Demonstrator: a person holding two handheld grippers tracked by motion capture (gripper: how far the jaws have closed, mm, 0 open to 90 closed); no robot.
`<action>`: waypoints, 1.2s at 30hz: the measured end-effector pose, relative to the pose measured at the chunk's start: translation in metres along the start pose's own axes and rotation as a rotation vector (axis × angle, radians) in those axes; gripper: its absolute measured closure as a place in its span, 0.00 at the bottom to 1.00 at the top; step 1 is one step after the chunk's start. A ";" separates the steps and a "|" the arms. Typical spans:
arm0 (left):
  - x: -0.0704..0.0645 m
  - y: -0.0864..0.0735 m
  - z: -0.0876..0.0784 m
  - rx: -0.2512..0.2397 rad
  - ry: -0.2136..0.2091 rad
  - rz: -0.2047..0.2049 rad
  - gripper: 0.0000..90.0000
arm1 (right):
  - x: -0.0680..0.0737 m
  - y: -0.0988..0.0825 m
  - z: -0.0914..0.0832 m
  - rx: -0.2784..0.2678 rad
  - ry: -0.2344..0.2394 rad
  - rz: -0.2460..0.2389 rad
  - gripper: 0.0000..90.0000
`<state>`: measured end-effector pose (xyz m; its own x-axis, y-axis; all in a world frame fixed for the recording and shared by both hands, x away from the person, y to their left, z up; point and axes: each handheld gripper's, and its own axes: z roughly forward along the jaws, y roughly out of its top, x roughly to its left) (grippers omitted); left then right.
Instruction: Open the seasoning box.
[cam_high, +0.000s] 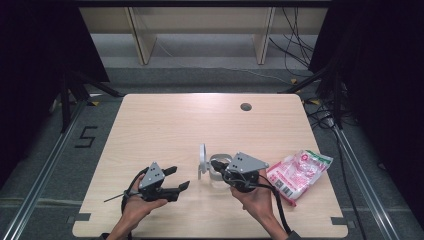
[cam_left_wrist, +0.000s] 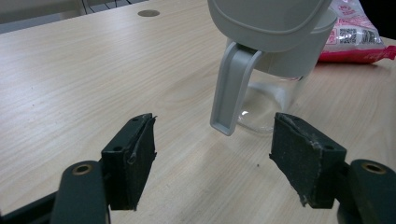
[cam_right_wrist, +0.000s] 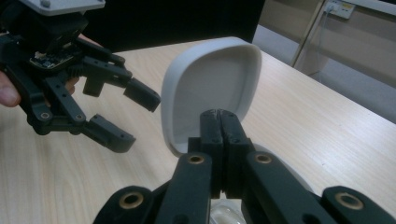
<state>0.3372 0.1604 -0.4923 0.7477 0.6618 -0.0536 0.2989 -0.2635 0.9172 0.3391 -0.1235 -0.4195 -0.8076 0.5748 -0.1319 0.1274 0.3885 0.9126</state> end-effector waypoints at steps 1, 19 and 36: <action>0.000 0.000 0.000 -0.002 -0.003 -0.001 0.33 | 0.000 0.000 -0.002 0.001 -0.005 0.028 1.00; 0.001 -0.004 -0.001 0.007 0.008 -0.009 0.32 | -0.028 -0.036 -0.035 0.047 -0.120 0.158 0.64; 0.002 -0.006 0.001 0.010 0.007 -0.026 0.31 | -0.050 -0.076 -0.082 0.041 -0.281 0.287 0.45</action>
<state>0.3373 0.1623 -0.4979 0.7354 0.6736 -0.0744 0.3239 -0.2529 0.9117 0.3230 -0.2407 -0.4507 -0.5476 0.8365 0.0203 0.3521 0.2083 0.9125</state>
